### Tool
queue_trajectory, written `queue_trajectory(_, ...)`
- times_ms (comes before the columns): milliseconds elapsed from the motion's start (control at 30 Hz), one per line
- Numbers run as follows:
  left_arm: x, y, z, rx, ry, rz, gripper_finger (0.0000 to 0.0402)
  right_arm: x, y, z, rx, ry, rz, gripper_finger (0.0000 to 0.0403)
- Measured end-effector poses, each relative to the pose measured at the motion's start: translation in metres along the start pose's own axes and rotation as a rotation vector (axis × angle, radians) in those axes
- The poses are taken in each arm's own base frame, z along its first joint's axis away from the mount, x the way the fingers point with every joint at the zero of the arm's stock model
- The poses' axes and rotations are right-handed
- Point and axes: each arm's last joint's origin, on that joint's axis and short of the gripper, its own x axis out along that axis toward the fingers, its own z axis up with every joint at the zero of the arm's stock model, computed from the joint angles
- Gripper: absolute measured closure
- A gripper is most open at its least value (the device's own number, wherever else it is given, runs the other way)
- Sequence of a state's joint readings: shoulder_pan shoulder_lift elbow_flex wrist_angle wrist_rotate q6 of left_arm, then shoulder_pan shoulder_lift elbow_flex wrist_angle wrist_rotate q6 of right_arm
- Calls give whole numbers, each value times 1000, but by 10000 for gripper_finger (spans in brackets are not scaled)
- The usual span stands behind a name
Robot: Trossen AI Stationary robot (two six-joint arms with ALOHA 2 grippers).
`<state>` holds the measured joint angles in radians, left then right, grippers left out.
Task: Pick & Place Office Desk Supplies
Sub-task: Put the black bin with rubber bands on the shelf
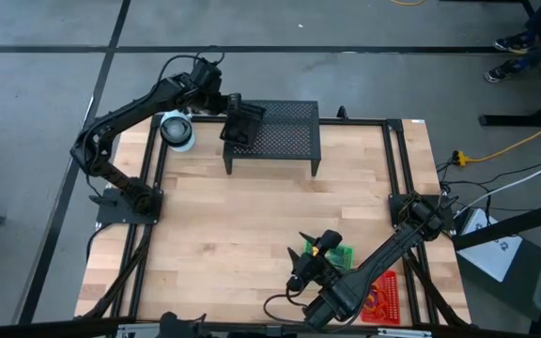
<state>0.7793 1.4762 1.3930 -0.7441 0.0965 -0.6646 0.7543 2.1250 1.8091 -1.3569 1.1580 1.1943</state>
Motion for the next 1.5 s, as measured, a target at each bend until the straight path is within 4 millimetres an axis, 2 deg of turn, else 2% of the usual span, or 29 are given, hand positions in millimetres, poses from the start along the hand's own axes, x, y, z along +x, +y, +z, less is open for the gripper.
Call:
queue_trajectory(167, 7, 0, 0, -4, 8, 13, 357, 3, -1, 1, 3, 27, 2, 140)
queue_trajectory(300, 7, 0, 0, -3, 8, 11, 372, 5, -1, 1, 4, 34, 0, 140)
queue_trajectory(500, 0, -2, 2, 10, -33, 3, 367, 5, -1, 1, 5, 34, 0, 140)
queue_trajectory(767, -25, -4, 11, 95, -156, -75, 349, 5, -1, 1, 3, 33, 1, 140)
queue_trajectory(867, -31, -14, 7, 239, -138, -199, 351, 5, -1, 1, -4, 33, 1, 140)
queue_trajectory(967, -31, -33, -6, 373, -103, -296, 371, 7, 0, 2, -5, 33, 2, 140)
queue_trajectory(1067, -25, -56, -23, 490, -93, -357, 396, 8, 0, 3, 4, 34, 3, 140)
queue_trajectory(1167, -15, -70, -35, 553, -84, -372, 398, 9, 1, 4, 13, 40, 7, 140)
queue_trajectory(1400, 3, -79, -34, 571, -24, -336, 399, 10, 1, 3, 13, 53, 14, 140)
queue_trajectory(1500, 3, -84, -32, 598, -26, -336, 400, 10, 1, 3, 12, 55, 14, 140)
